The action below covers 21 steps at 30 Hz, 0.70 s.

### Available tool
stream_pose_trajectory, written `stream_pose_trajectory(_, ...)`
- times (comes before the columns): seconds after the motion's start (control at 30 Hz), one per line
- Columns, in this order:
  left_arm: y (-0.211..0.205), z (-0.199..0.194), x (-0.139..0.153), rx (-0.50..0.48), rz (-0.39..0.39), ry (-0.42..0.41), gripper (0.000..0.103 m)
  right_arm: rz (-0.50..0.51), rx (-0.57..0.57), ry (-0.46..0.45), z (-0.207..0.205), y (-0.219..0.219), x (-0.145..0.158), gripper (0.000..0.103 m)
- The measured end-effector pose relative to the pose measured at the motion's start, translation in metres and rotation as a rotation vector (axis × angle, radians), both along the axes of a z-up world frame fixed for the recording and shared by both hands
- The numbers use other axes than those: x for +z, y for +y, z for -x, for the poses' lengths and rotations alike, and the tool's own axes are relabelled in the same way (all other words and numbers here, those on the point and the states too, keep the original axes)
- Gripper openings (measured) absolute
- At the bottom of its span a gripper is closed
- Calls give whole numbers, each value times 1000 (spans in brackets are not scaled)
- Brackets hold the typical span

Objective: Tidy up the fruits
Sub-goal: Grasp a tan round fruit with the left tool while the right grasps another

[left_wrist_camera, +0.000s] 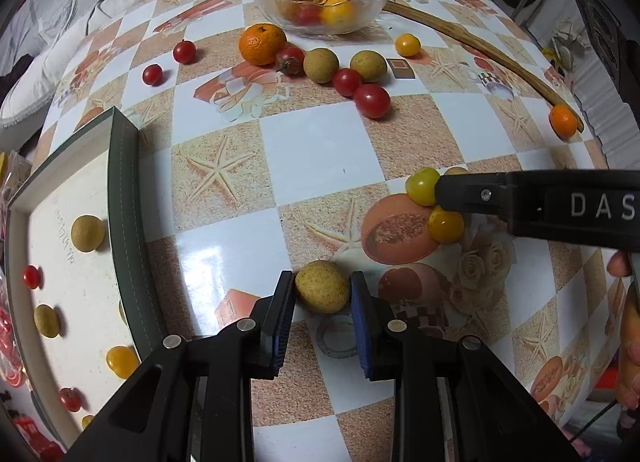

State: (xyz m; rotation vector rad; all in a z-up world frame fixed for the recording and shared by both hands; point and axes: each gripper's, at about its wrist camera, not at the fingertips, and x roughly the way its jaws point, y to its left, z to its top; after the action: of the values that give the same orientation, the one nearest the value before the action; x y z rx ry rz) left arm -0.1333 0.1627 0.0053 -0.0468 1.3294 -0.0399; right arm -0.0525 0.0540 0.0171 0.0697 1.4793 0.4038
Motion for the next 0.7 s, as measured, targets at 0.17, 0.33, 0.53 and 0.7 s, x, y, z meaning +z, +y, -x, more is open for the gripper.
stream_pose_trajectory(0.17,1,1,1,4,9,1,29,-18,1,1,4,3,5,26)
stream_pose_trajectory(0.33,12,-5,2,30,79,13,29,-39,-48,2,10,-13,10,26)
stream_pose_trajectory(0.53,14,-3,6,23,105,15,29,-47,-88,11,22,-32,18,26)
stream_pose_trajectory(0.7,14,0,13,12,116,7,29,-43,-94,12,30,-36,23,26)
